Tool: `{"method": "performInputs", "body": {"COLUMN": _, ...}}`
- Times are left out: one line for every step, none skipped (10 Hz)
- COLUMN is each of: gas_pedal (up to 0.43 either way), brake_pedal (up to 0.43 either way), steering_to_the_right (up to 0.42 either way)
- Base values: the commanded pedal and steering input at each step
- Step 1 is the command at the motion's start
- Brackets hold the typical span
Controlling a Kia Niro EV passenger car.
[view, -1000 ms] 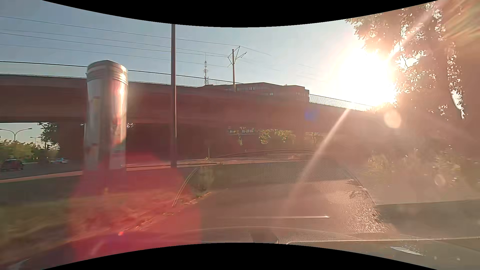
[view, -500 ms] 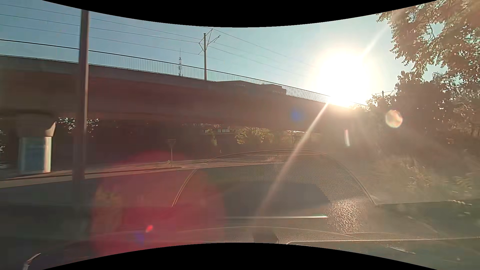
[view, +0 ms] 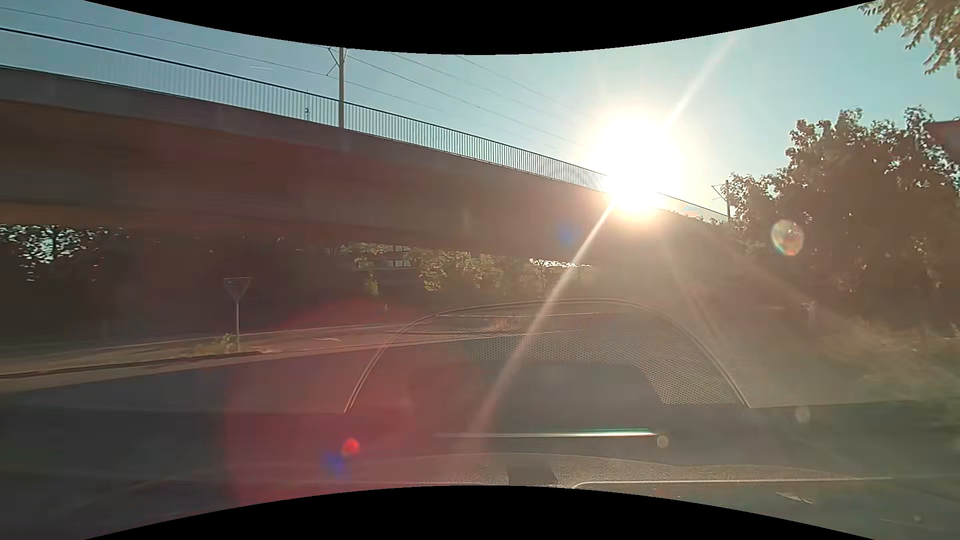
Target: Follow the waypoints while adhering to traffic rules and regulations
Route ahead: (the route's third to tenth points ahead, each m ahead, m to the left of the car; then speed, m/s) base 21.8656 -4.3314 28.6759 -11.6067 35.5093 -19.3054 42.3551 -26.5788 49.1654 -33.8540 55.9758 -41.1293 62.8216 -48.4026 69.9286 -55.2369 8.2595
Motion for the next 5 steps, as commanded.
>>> {"method": "performInputs", "body": {"gas_pedal": 0.020, "brake_pedal": 0.000, "steering_to_the_right": 0.109}}
{"method": "performInputs", "body": {"gas_pedal": 0.020, "brake_pedal": 0.000, "steering_to_the_right": 0.108}}
{"method": "performInputs", "body": {"gas_pedal": 0.020, "brake_pedal": 0.000, "steering_to_the_right": 0.109}}
{"method": "performInputs", "body": {"gas_pedal": 0.020, "brake_pedal": 0.000, "steering_to_the_right": 0.111}}
{"method": "performInputs", "body": {"gas_pedal": 0.020, "brake_pedal": 0.000, "steering_to_the_right": 0.118}}
